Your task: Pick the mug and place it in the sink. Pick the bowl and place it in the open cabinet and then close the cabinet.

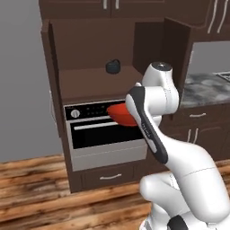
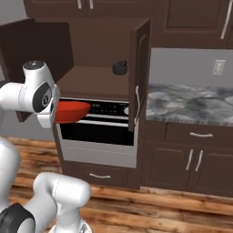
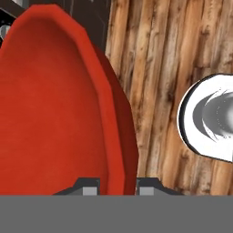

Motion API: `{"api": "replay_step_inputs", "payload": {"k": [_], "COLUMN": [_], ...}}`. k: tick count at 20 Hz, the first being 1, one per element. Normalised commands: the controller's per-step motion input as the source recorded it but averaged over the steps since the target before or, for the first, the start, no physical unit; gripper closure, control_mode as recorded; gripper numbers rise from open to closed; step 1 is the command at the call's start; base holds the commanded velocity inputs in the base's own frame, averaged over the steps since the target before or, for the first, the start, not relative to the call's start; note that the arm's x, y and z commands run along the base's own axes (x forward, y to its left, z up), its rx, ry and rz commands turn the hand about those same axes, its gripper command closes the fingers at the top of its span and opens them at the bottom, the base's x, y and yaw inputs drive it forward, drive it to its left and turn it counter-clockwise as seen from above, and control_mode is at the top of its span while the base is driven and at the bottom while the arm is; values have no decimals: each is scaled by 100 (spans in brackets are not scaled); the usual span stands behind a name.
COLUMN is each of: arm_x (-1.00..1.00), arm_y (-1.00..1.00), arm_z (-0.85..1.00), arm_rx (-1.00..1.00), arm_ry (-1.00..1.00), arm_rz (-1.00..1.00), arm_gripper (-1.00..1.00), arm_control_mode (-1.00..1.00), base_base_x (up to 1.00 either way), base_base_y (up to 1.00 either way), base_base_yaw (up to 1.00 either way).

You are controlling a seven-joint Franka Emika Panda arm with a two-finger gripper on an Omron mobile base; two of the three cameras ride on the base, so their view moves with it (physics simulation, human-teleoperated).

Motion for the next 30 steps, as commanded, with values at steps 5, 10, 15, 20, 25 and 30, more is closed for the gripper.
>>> {"api": "replay_step_inputs", "payload": {"k": [5, 10, 15, 20, 25, 30], "arm_x": [0, 0, 0, 0, 0, 0], "arm_y": [0, 0, 0, 0, 0, 0], "arm_z": [0, 0, 0, 0, 0, 0], "arm_rx": [0, 0, 0, 0, 0, 0], "arm_ry": [0, 0, 0, 0, 0, 0], "arm_rz": [0, 0, 0, 0, 0, 0], "arm_gripper": [100, 100, 100, 100, 100, 100], "arm_control_mode": [100, 100, 100, 100, 100, 100], "base_base_x": [41, 59, 60, 40, 31, 48], "base_base_y": [11, 2, 8, 0, 0, 0], "base_base_yaw": [8, 7, 5, 4, 1, 0]}}
